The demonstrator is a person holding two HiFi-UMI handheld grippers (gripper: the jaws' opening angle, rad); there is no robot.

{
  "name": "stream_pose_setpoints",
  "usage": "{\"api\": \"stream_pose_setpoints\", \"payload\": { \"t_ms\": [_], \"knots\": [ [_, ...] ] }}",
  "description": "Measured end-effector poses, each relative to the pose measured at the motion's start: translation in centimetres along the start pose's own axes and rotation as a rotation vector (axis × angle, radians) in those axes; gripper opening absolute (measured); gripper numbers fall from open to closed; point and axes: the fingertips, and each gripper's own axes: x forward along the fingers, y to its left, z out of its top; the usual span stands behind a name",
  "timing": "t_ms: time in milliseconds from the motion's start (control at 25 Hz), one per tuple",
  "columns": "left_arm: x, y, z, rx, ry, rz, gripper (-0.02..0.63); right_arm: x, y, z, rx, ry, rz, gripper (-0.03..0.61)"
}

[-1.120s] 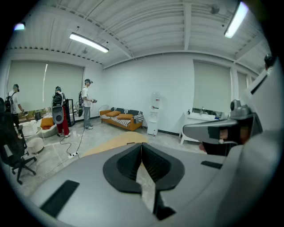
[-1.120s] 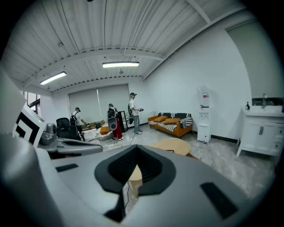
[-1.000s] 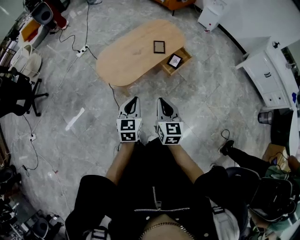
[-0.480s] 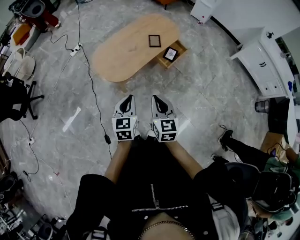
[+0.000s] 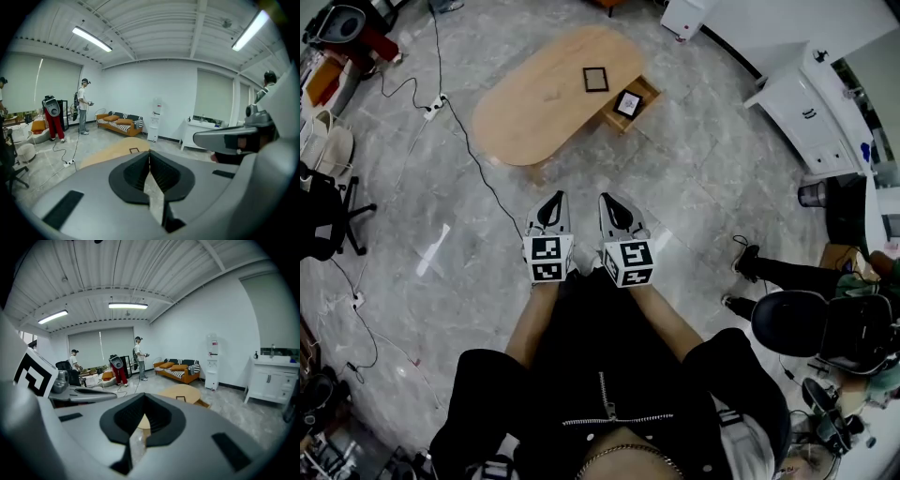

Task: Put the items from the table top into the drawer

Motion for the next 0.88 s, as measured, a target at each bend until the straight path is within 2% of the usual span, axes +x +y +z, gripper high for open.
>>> {"api": "stream_pose_setpoints", "payload": {
  "t_ms": [200,440,680,880],
  "knots": [
    [0.4,0.3,-0.9,-0.014,0.015,-0.038,0.014,0.4,0.6,-1.1,0.035,0.037,0.014,0.009],
    [2.9,0.8,-0.4,-0.014,0.04,-0.057,0.014,2.7,-0.1,-0.2,0.054,0.045,0.031,0.009],
    [7.4,1.7,1.2,0.007,0.055,-0.047,0.015,6.6,-3.4,0.7,0.068,0.059,0.051,0.009],
    [10.9,3.2,2.8,0.009,0.071,-0.005,0.015,10.2,-6.0,2.0,0.063,0.079,0.087,0.009]
  ]
}}
